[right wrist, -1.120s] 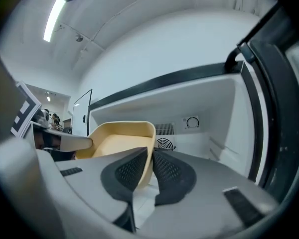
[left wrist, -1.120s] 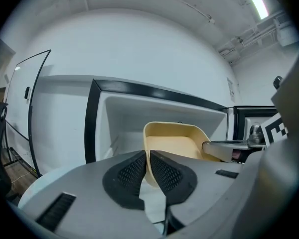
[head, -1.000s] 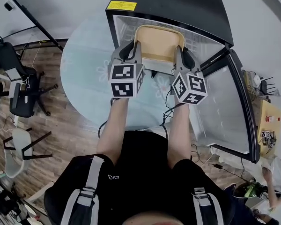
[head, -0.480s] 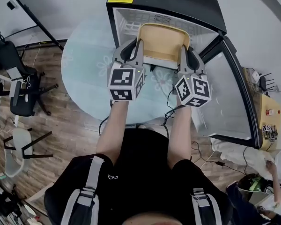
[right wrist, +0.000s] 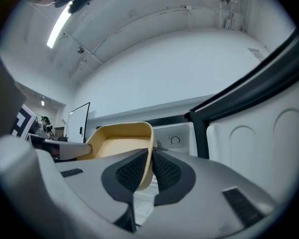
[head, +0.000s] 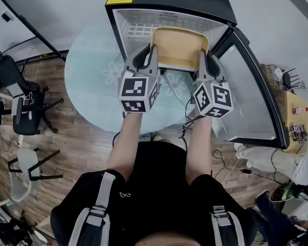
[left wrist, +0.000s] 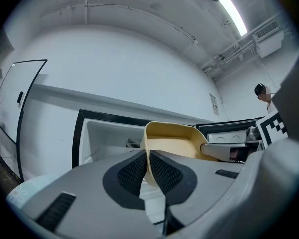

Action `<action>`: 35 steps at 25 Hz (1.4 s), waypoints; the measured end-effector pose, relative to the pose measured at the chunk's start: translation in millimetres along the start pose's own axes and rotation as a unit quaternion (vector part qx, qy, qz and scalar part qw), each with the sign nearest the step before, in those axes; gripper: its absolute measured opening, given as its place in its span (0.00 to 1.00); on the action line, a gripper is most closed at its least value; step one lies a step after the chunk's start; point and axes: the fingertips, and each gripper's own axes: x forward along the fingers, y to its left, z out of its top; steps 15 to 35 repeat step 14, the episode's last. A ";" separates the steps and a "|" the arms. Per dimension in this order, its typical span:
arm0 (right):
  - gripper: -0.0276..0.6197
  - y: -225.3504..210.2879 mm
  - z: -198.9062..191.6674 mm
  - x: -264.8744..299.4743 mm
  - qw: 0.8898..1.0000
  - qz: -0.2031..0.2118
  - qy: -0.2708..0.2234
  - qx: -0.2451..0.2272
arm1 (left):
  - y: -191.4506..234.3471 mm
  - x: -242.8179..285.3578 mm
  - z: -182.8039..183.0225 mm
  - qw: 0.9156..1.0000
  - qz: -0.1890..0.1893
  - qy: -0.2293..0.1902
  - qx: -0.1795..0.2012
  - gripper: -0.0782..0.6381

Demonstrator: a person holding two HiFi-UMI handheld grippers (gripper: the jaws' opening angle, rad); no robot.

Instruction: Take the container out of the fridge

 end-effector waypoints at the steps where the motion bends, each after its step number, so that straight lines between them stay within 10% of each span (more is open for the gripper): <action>1: 0.09 -1.3 0.0 -0.9 1.000 -0.002 0.000 0.000 | -1.4 0.5 -0.1 1.000 -0.001 0.000 0.000 0.15; 35: 0.09 -1.8 4.8 1.5 1.000 0.003 -0.005 -0.003 | -1.9 1.4 8.0 1.000 0.004 -0.012 0.002 0.15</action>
